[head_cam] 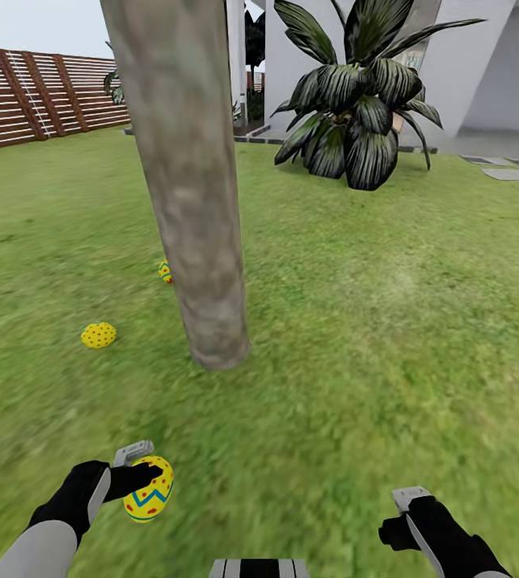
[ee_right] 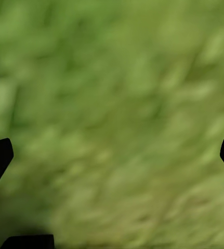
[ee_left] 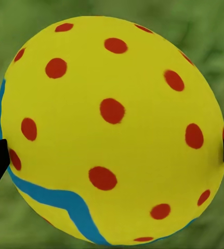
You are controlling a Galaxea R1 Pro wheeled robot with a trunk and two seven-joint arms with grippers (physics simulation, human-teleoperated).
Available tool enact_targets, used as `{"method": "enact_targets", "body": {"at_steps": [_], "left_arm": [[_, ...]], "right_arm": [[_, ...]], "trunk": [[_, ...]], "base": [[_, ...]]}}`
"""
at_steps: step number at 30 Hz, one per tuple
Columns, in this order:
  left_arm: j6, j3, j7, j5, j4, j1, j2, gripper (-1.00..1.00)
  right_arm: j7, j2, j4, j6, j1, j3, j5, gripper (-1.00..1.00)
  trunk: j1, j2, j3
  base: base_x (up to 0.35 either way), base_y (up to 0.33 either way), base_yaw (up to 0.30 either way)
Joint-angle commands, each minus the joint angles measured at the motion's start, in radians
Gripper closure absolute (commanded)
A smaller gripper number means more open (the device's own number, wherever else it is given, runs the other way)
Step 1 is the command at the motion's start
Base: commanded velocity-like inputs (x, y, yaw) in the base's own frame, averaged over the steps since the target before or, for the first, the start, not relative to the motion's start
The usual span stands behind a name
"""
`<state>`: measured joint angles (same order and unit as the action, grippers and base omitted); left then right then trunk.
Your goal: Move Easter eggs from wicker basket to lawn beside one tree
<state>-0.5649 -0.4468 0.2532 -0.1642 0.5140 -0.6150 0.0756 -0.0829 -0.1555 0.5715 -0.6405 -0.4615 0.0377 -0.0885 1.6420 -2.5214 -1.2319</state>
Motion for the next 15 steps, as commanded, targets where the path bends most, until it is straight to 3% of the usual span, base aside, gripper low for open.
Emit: {"method": "enact_targets", "body": {"at_steps": [1,10,14,15], "left_arm": [[-0.004,-0.007,0.009,-0.011,0.001,0.0,-0.001,1.0],[-0.004,-0.007,0.009,-0.011,0.0,-0.001,-0.003,1.0],[-0.003,-0.007,0.007,-0.011,0.0,-0.001,-0.016,1.0],[-0.003,-0.007,0.007,-0.011,0.0,0.0,-0.017,-1.0]], "right_arm": [[-0.008,-0.001,0.002,-0.005,0.0,0.004,-0.01,-1.0],[-0.008,-0.001,0.002,-0.005,0.0,0.004,-0.01,-1.0],[-0.008,-0.001,0.001,-0.005,0.0,0.004,-0.01,-1.0],[-0.008,-0.001,0.001,-0.005,0.0,0.004,-0.01,-1.0]], "trunk": [[0.0,0.0,-0.001],[0.001,-0.001,-0.009],[0.001,-0.001,-0.009],[0.001,-0.001,-0.009]], "base": [[0.0,0.0,0.0],[0.0,0.0,0.0],[0.0,0.0,0.0],[0.0,0.0,0.0]]}}
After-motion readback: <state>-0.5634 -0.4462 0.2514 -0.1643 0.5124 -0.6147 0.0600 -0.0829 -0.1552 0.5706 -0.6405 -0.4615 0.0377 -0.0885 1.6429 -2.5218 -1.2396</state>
